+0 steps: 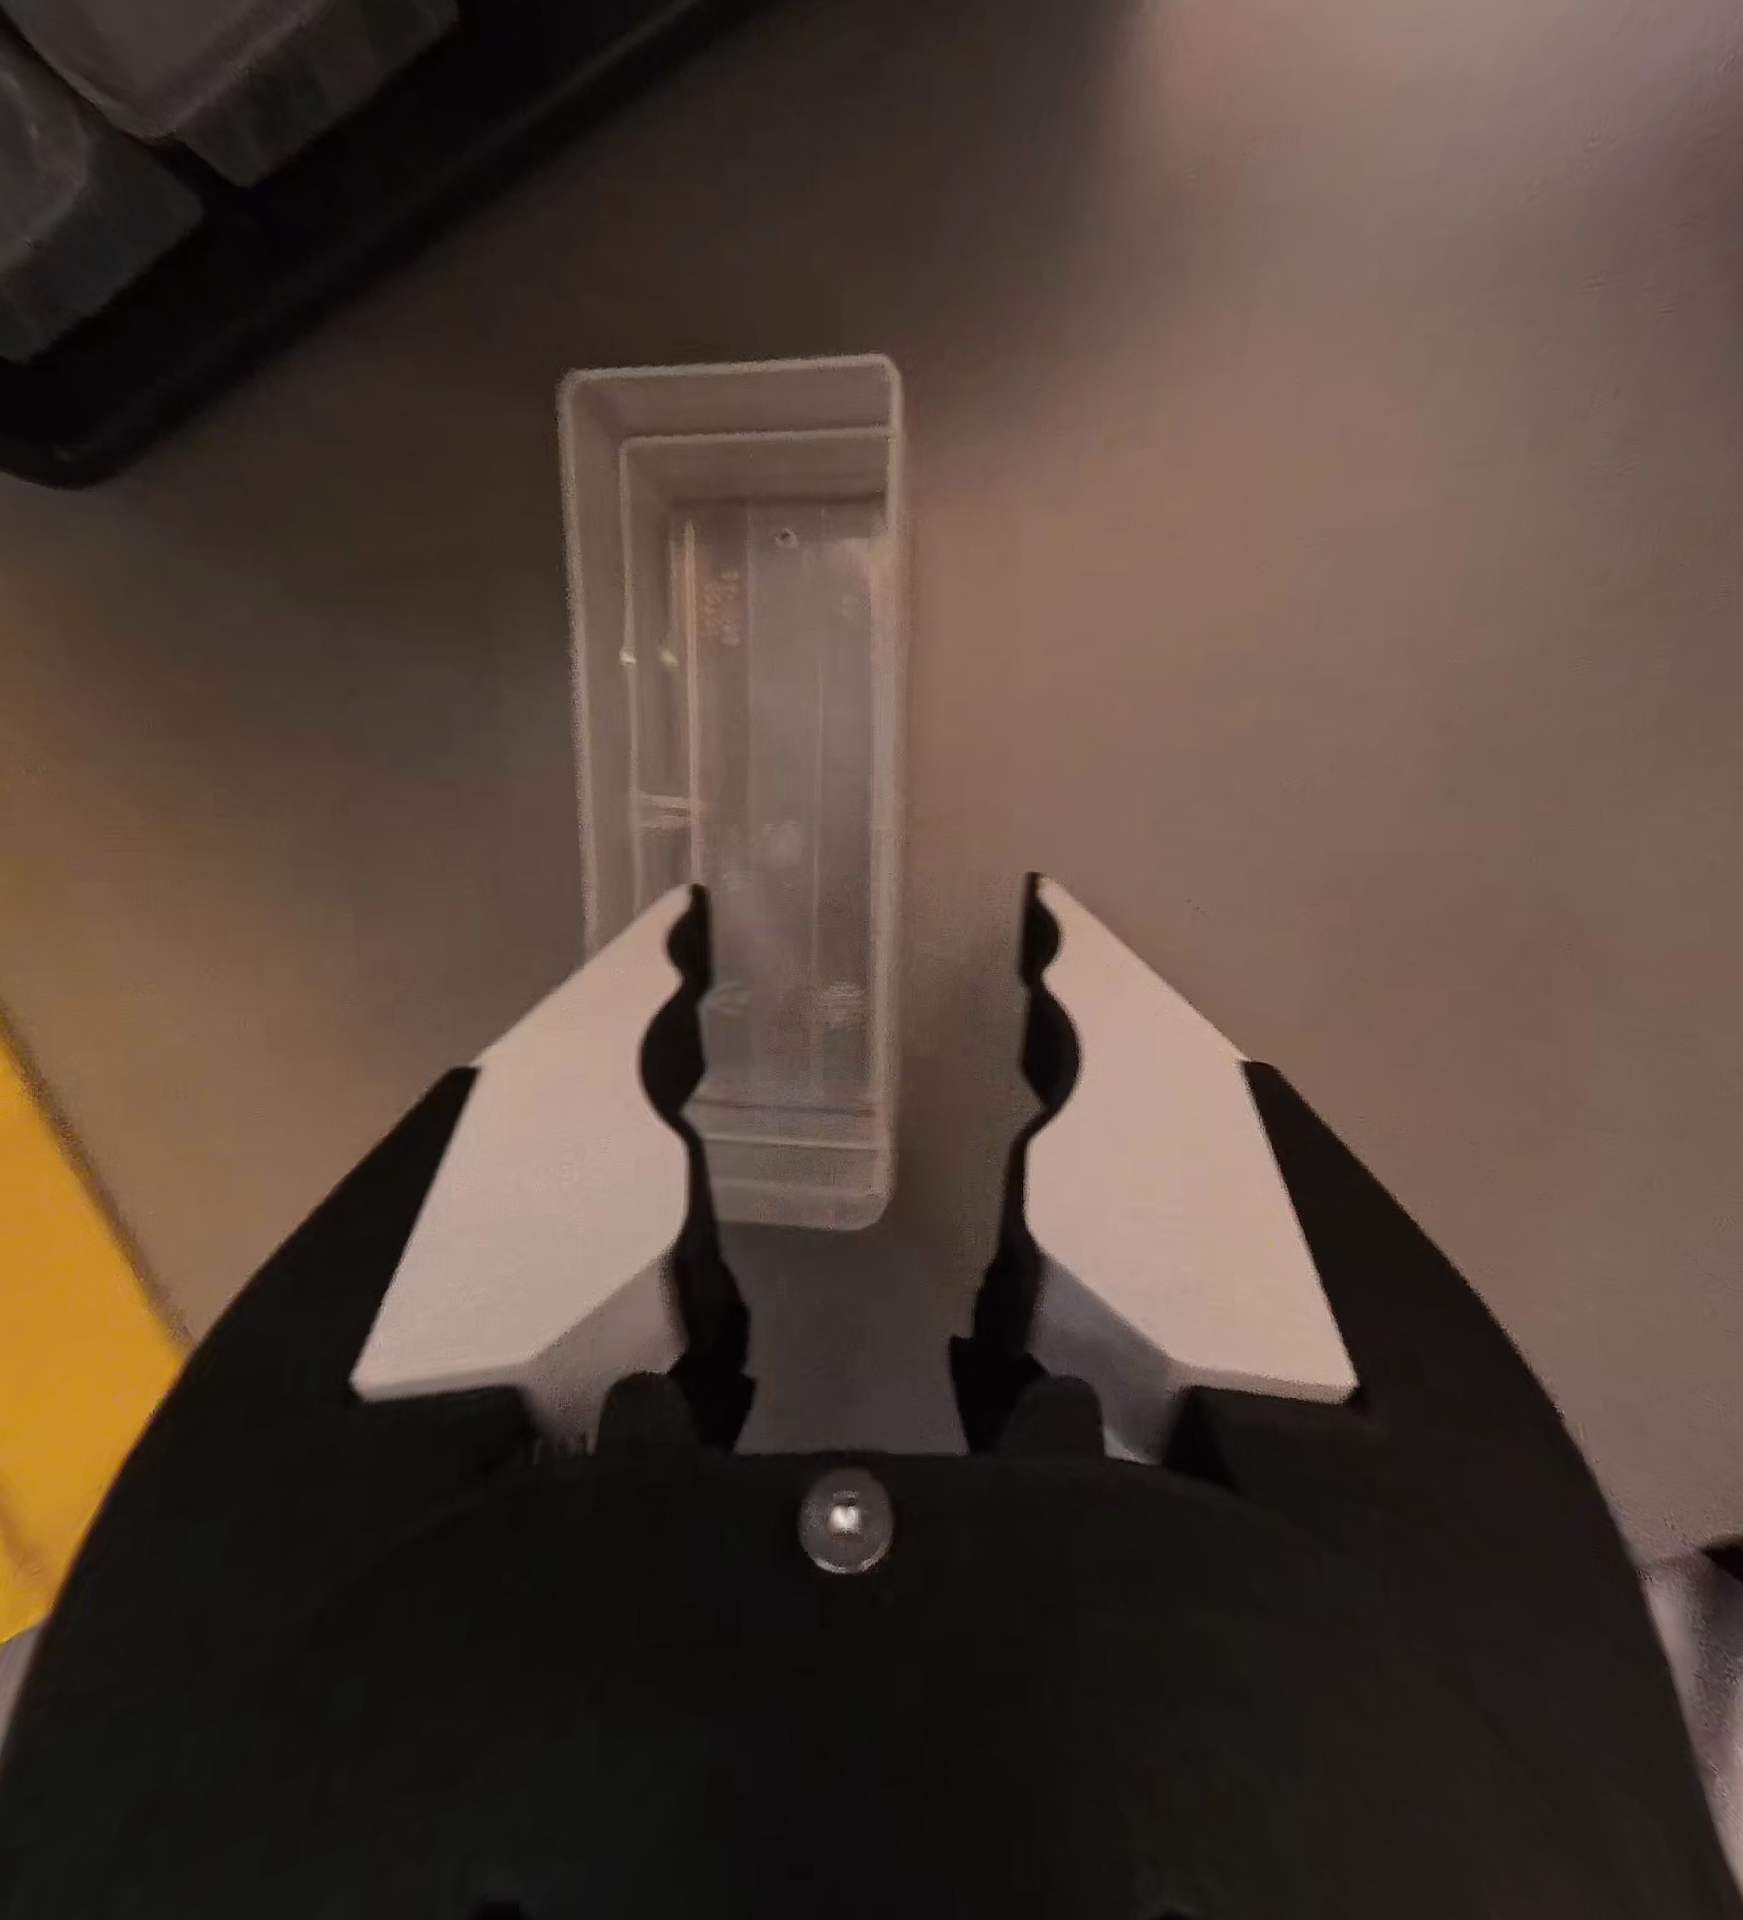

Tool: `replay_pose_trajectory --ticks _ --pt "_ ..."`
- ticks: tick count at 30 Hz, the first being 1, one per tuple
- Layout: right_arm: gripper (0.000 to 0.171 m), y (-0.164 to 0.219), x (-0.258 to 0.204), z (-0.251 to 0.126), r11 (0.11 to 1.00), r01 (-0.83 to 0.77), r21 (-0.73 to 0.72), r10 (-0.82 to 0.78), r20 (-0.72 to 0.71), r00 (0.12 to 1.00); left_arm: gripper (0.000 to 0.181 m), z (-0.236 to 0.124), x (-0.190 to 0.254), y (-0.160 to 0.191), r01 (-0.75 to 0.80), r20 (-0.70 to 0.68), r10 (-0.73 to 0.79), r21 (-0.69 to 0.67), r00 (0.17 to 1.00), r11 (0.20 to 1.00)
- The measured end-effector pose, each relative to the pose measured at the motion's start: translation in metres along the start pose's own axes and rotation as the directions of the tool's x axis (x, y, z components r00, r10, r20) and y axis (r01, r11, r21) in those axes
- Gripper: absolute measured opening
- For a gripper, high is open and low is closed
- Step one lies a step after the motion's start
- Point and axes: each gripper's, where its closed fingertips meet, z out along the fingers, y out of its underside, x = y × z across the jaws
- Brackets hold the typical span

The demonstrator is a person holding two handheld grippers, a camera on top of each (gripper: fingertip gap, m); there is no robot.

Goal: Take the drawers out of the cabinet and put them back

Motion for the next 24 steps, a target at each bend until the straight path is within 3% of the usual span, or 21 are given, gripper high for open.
replay_pose_trajectory --ticks 1,3,4,7,9,12,15,18,24 --pt "0.000 0.000 0.000 0.000 1.000 0.003 -0.001 -0.003 -0.003 1.000 0.073 -0.007 -0.011 -0.004 -0.020 0.074 0.017 0.038 0.997 0.999" --pt "0.000 0.000 0.000 0.000 1.000 0.012 -0.004 -0.012 -0.009 1.000 0.089 -0.018 -0.031 -0.006 -0.052 0.198 0.034 0.086 0.980 0.995" --pt "0.000 0.000 0.000 0.000 1.000 0.012 -0.006 -0.012 -0.010 1.000 0.091 -0.017 -0.034 -0.001 -0.051 0.197 0.034 0.081 0.980 0.995" --pt "0.000 0.000 0.000 0.000 1.000 0.010 -0.006 -0.010 -0.010 1.000 0.110 -0.002 -0.021 0.018 0.034 0.013 -0.034 0.008 0.999 0.999" --pt "0.000 0.000 0.000 0.000 1.000 0.007 -0.005 -0.007 -0.010 1.000 0.106 0.006 -0.013 0.021 0.030 -0.064 -0.029 0.004 0.998 1.000" --pt "0.000 0.000 0.000 0.000 1.000 0.006 -0.004 -0.006 -0.011 1.000 0.099 0.011 -0.010 0.020 -0.016 -0.065 0.015 -0.014 0.998 1.000" --pt "0.000 0.000 0.000 0.000 1.000 0.004 -0.003 -0.004 -0.006 1.000 0.065 0.014 -0.015 0.028 -0.094 -0.010 0.093 -0.103 0.996 0.990" --pt "0.000 0.000 0.000 0.000 1.000 0.007 -0.004 -0.007 -0.002 1.000 0.063 0.012 -0.015 0.028 -0.074 0.000 0.075 -0.155 0.997 0.985" --pt "0.000 0.000 0.000 0.000 1.000 -0.002 0.000 0.002 0.004 1.000 0.061 -0.004 -0.028 0.005 0.072 0.022 -0.069 -0.132 0.997 0.989"
